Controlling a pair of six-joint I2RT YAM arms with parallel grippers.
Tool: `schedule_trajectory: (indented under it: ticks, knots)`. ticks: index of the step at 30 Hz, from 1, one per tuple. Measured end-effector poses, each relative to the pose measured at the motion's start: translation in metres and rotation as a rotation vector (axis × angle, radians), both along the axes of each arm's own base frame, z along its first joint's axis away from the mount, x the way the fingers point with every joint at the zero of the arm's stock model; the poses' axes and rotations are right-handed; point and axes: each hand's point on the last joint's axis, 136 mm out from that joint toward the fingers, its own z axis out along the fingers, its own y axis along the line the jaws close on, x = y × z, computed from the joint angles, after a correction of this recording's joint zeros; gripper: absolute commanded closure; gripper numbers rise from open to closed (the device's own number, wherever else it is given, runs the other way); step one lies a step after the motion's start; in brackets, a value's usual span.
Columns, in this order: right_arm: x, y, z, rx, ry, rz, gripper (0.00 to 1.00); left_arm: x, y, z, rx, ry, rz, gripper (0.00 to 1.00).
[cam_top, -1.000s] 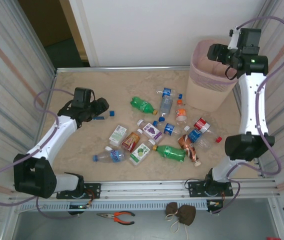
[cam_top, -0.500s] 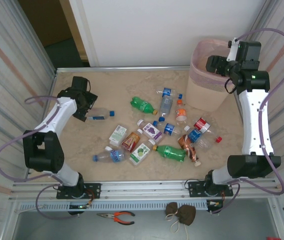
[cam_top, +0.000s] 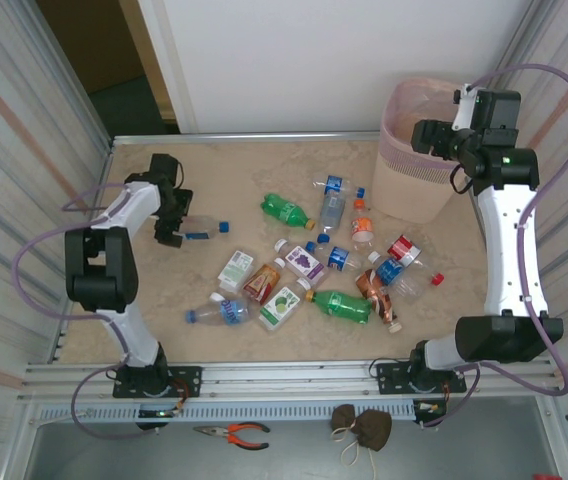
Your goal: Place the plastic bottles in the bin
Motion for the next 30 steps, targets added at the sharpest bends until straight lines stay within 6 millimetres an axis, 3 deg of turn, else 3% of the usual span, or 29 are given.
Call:
schedule_trajectory:
  ticks: [9, 18, 30]
  knots:
    - [0.0, -0.005, 0.0, -0.003, -0.002, -0.01, 0.14, 0.005, 0.001, -0.026, -0.024, 0.067, 0.049, 0.13]
    - [0.002, -0.003, -0.001, 0.002, -0.007, -0.003, 0.14, 0.01, 0.008, -0.028, -0.03, 0.045, 0.077, 0.23]
    - [0.002, -0.001, -0.001, -0.013, -0.009, 0.013, 0.15, 0.008, 0.004, -0.041, -0.056, 0.056, 0.078, 0.36]
